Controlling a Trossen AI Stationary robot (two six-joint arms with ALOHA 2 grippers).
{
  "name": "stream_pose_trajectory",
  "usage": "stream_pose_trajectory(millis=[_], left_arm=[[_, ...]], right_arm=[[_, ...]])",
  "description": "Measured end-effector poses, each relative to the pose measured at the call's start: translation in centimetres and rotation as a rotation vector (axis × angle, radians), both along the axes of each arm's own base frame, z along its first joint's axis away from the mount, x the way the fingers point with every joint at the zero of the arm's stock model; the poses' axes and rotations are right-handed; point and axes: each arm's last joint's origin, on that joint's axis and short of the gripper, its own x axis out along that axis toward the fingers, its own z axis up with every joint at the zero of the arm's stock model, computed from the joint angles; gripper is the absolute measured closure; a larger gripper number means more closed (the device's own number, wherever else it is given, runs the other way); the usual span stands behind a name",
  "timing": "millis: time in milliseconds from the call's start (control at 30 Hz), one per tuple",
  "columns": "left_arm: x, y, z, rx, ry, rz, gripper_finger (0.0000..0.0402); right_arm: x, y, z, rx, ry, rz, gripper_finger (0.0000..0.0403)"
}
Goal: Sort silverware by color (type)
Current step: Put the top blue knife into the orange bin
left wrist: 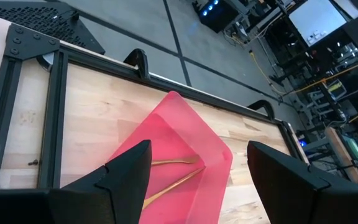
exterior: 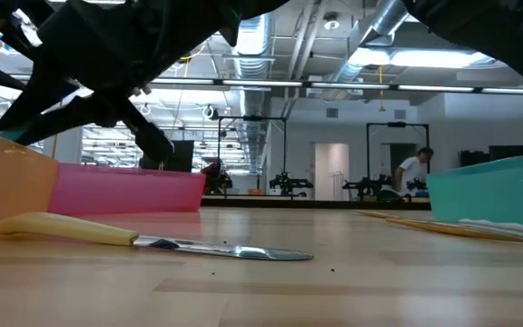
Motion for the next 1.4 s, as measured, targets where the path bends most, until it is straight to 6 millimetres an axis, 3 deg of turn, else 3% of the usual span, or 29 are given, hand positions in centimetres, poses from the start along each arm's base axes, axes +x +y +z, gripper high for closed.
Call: stream_pose_trajectory(millis=[600, 1400], left_arm=[[0.00, 0.00, 0.00, 0.000, 0.000, -0.001, 0.0155], [0.00, 0.00, 0.00, 0.003, 0.004, -0.003, 0.0155]], right_arm=[[-0.13, 0.22, -0.09, -0.339, -0.033, 0.284, 0.0353], [-0.23, 0.58, -0.10, -0.156, -0.024, 0.338, 0.0310]])
